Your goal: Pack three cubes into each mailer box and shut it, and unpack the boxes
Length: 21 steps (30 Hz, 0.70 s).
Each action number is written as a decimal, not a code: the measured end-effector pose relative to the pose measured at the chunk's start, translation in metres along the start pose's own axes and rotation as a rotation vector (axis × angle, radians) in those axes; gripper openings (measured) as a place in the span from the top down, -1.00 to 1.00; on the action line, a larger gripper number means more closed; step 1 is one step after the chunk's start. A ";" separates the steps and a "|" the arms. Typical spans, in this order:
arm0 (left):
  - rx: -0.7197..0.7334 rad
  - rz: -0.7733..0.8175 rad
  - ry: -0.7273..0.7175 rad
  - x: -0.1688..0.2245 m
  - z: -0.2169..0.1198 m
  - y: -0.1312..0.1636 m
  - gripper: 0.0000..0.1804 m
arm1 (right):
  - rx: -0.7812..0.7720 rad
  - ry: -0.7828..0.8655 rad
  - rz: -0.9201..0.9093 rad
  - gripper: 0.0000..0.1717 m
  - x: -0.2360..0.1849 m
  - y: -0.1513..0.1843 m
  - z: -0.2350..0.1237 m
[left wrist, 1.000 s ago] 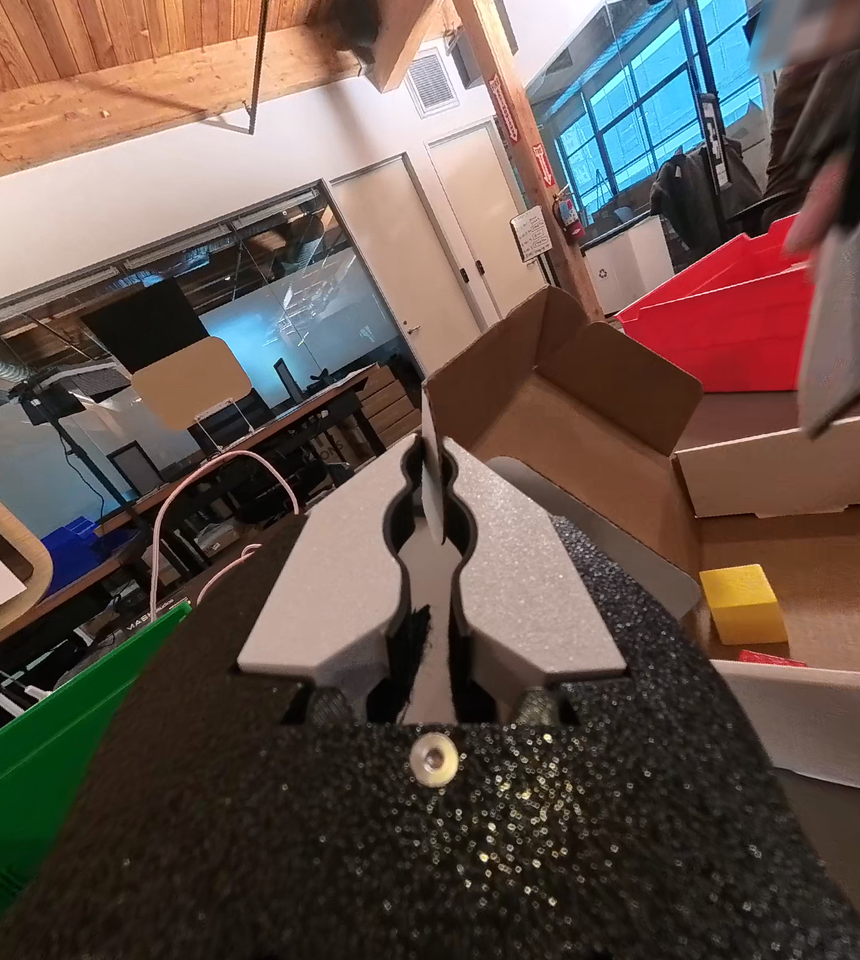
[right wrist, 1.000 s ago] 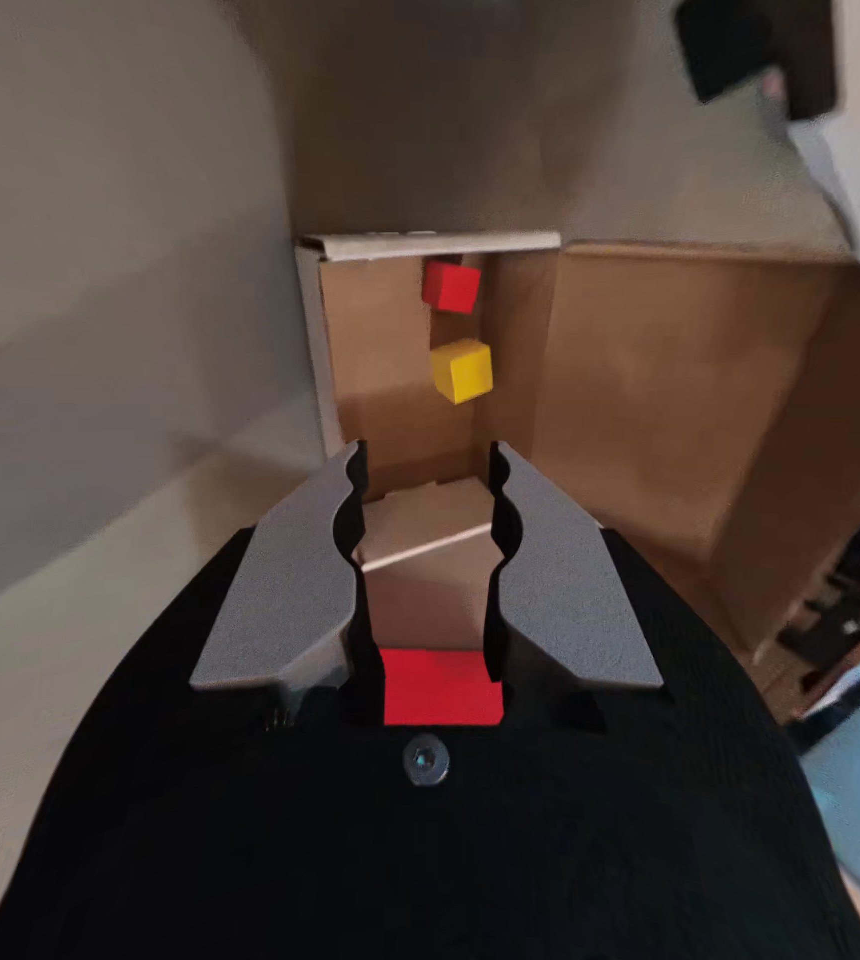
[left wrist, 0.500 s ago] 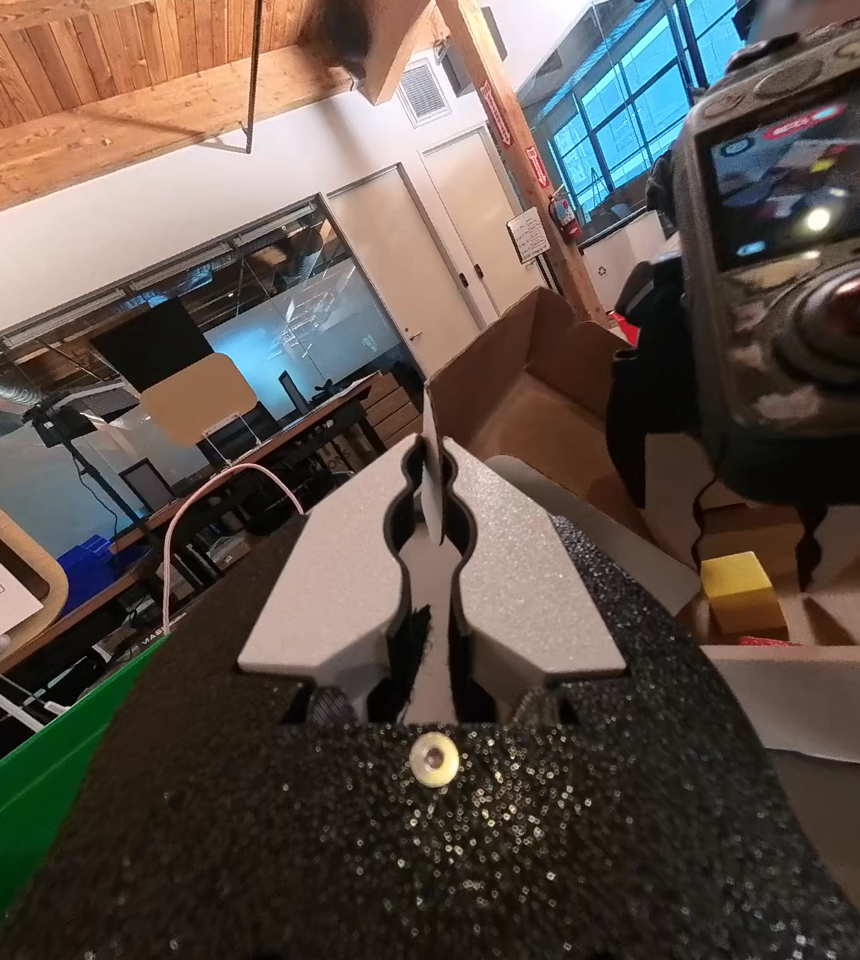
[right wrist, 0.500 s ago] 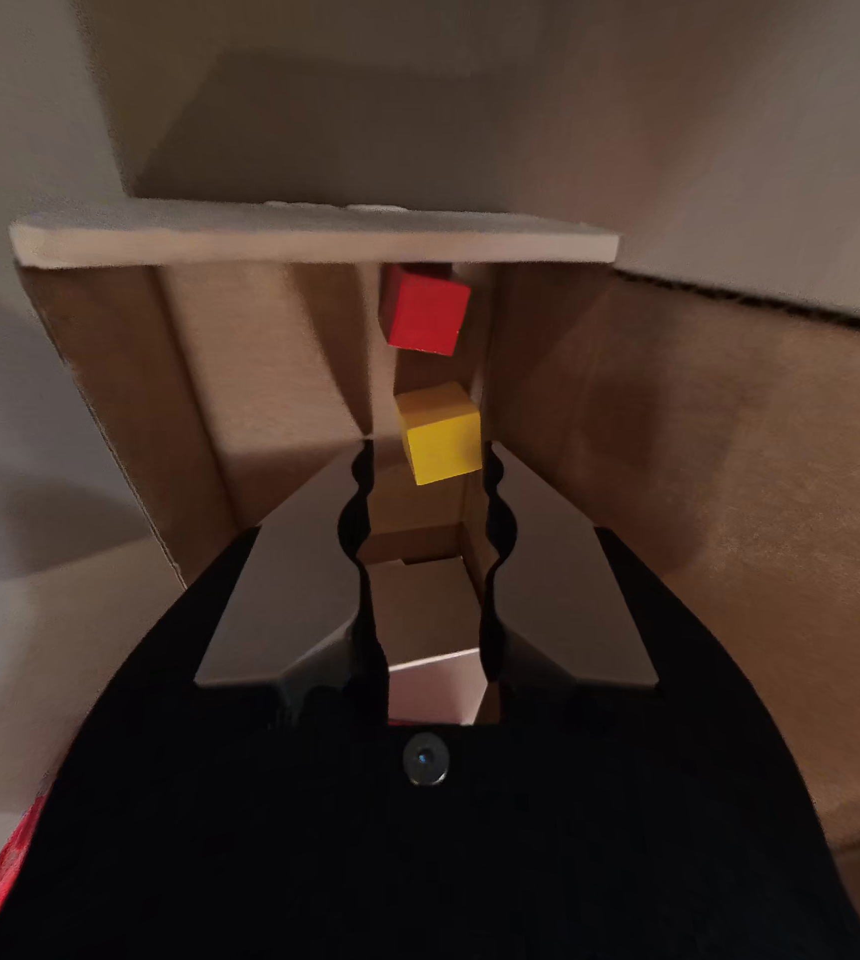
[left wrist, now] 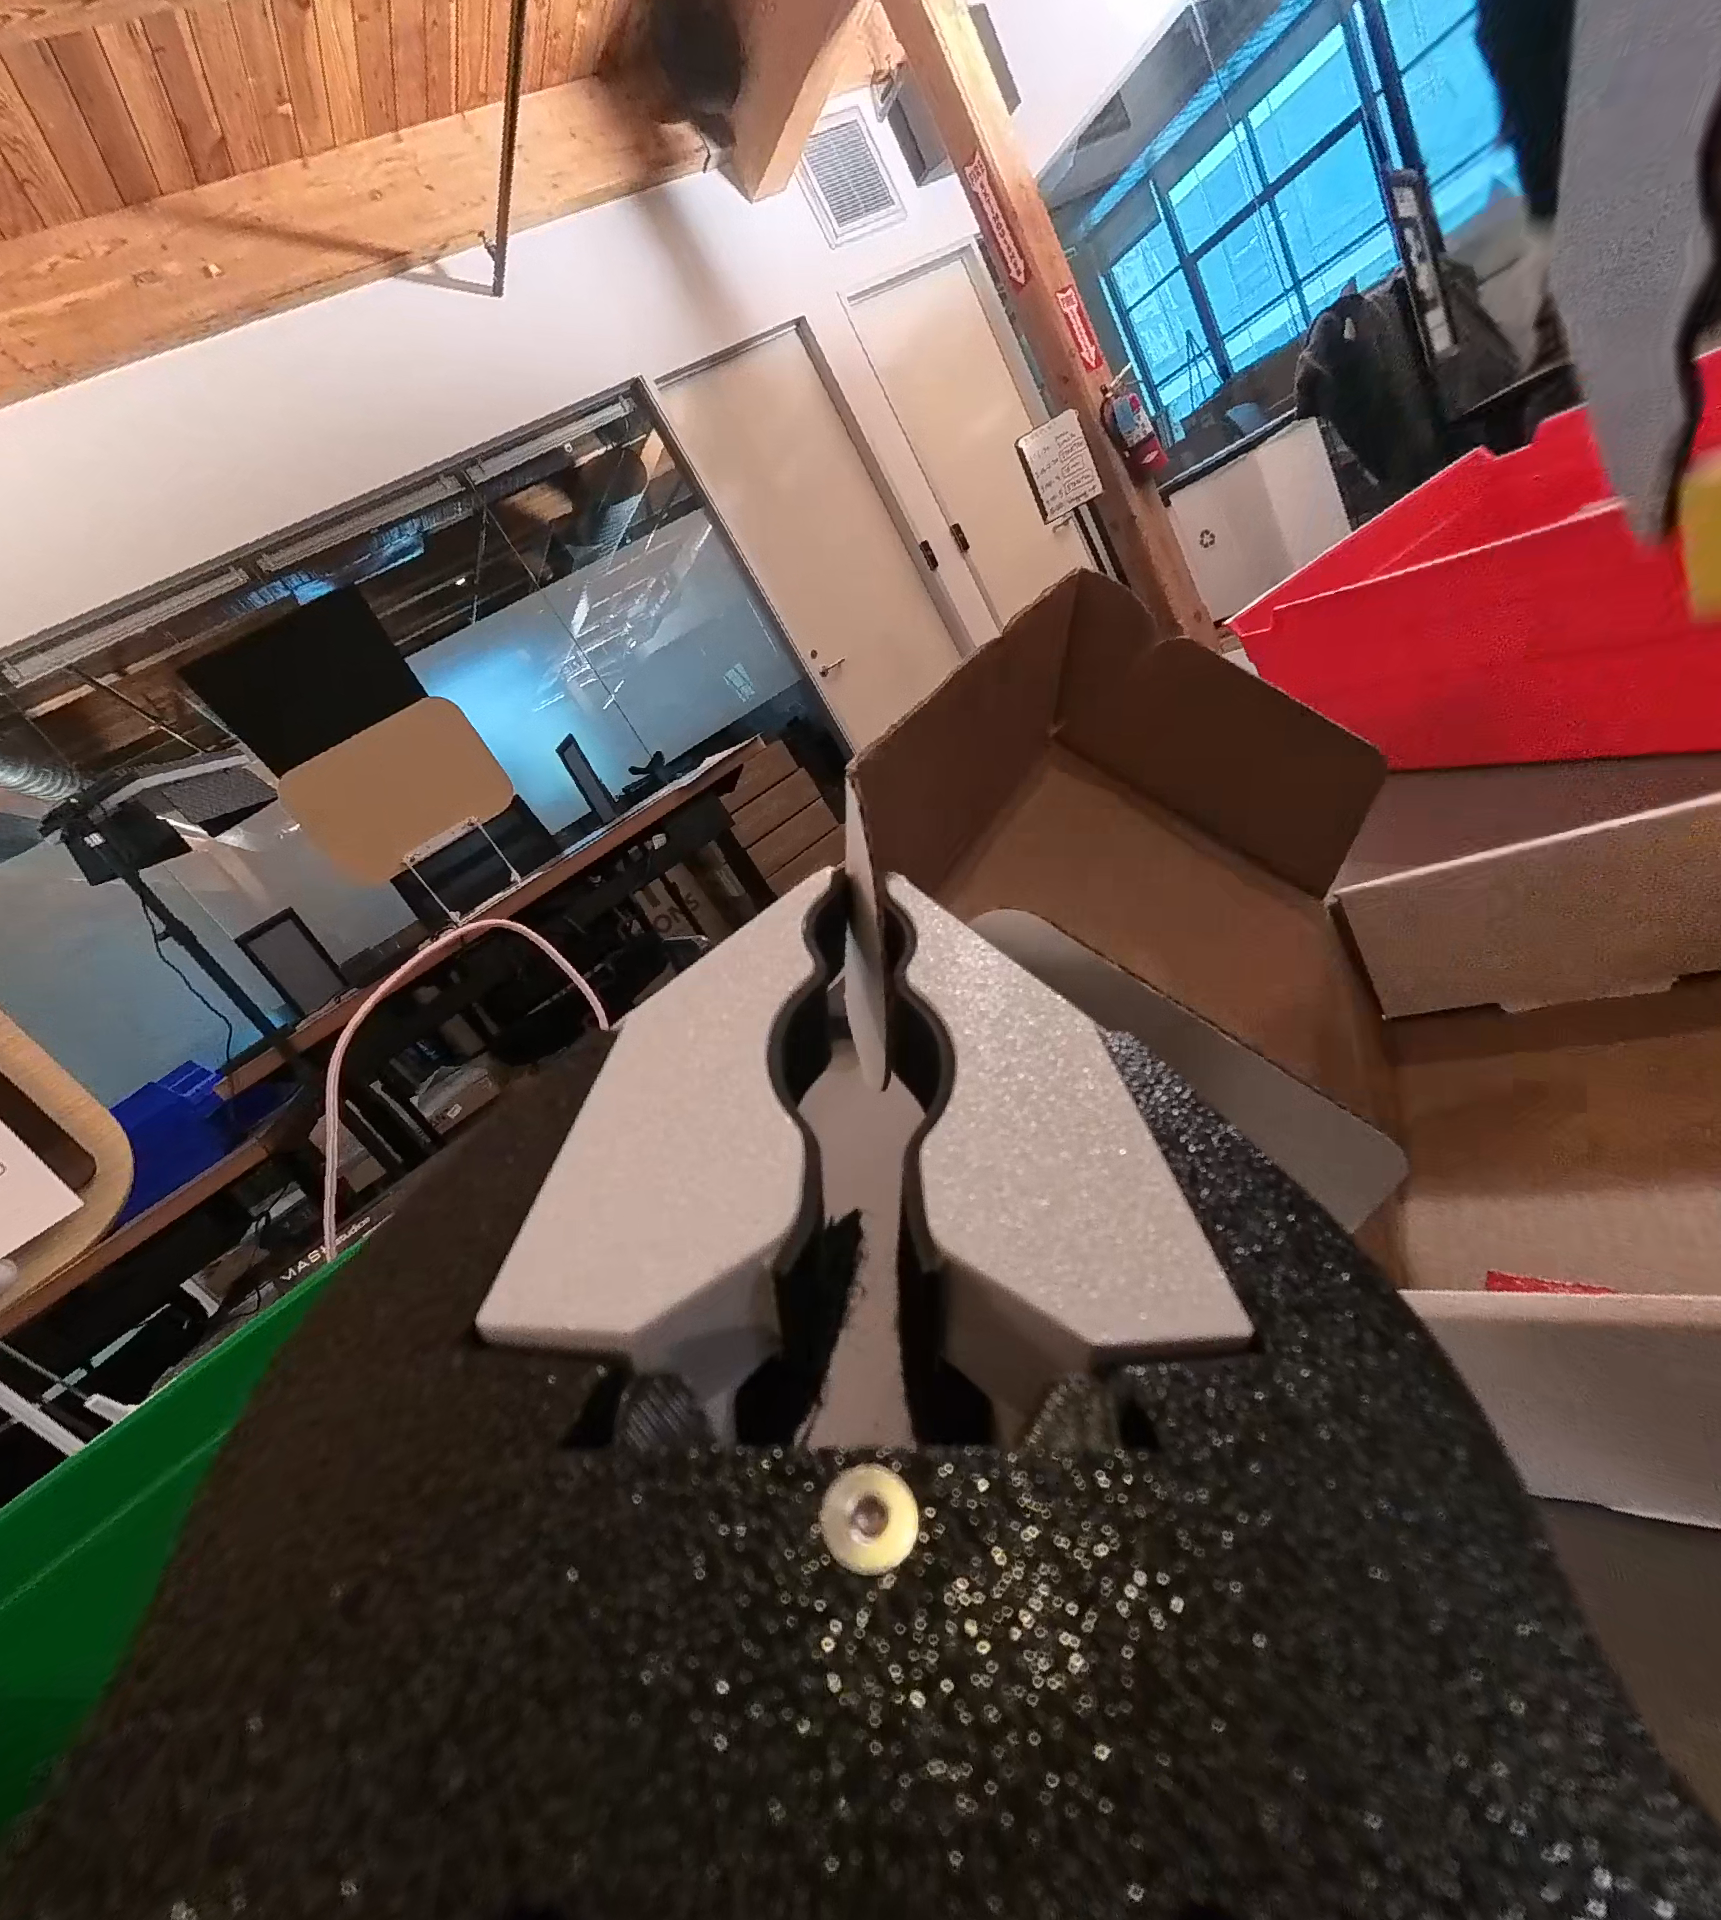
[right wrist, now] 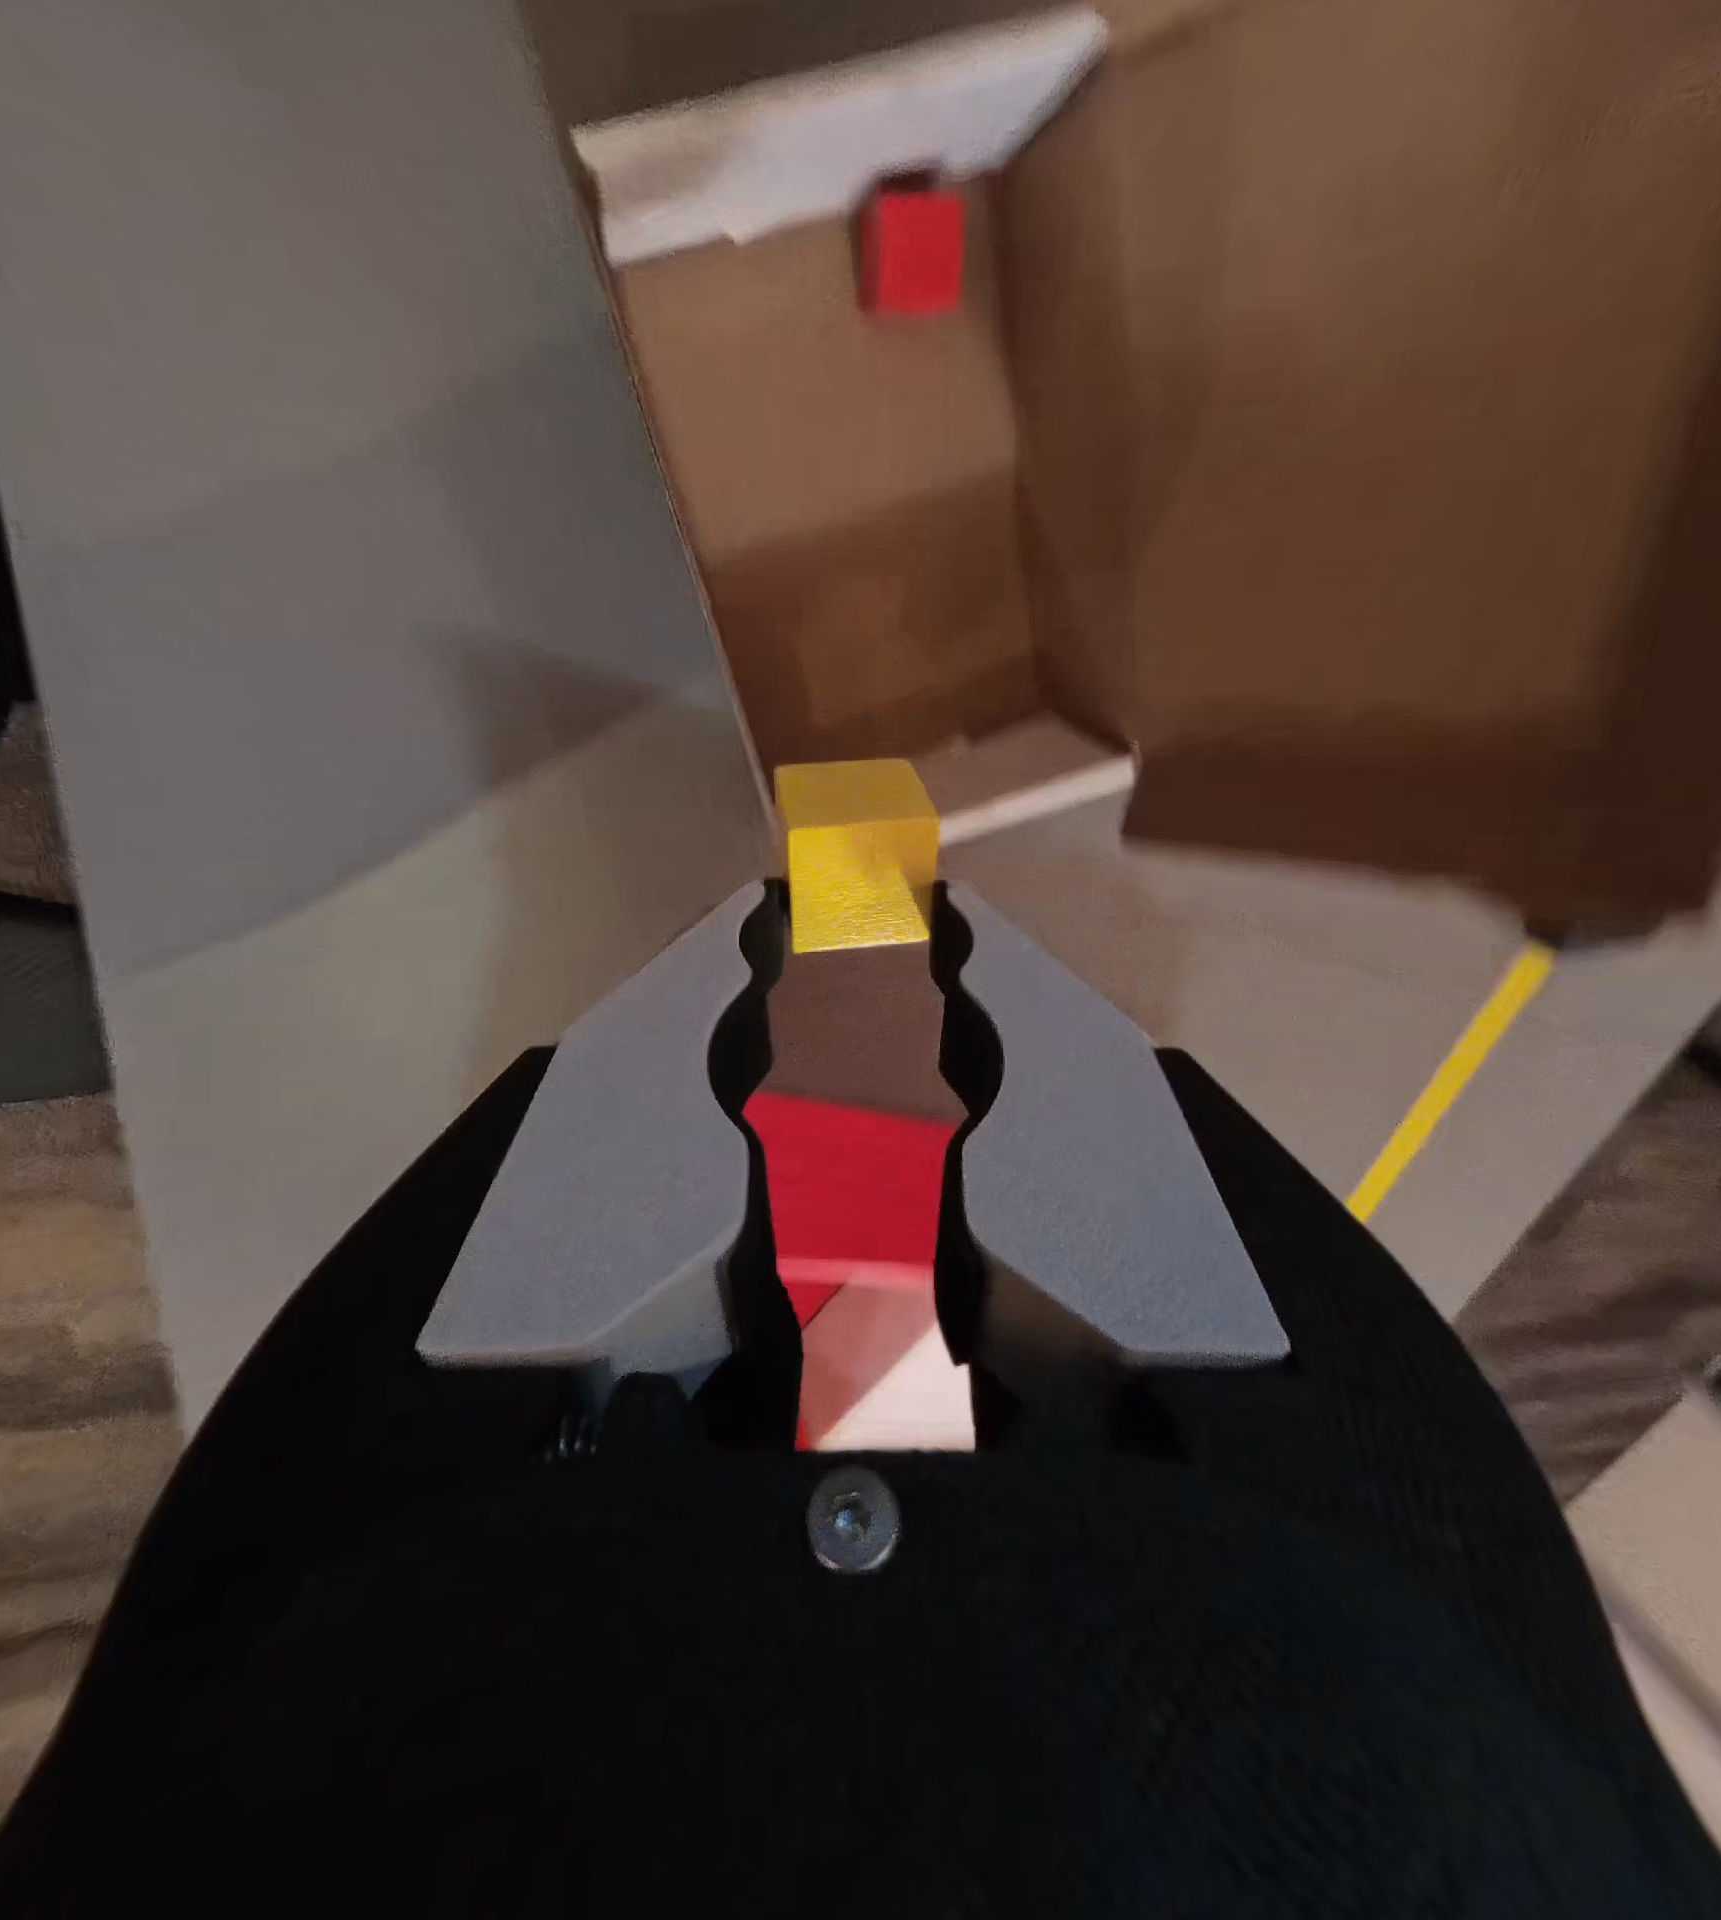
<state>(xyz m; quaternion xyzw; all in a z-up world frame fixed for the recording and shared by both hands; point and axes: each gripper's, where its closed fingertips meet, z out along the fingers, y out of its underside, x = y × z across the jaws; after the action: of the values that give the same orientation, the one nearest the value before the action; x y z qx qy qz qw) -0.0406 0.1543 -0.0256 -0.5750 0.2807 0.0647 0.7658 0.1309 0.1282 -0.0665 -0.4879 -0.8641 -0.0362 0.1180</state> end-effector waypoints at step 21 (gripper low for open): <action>0.005 0.002 0.000 0.001 0.000 -0.001 0.98 | -0.425 -0.139 0.536 0.68 -0.058 0.271 0.057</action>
<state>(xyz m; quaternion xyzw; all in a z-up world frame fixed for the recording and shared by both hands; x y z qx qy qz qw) -0.0390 0.1539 -0.0252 -0.5727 0.2816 0.0647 0.7672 0.3812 0.2314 -0.1494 -0.7124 -0.6845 -0.1499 -0.0398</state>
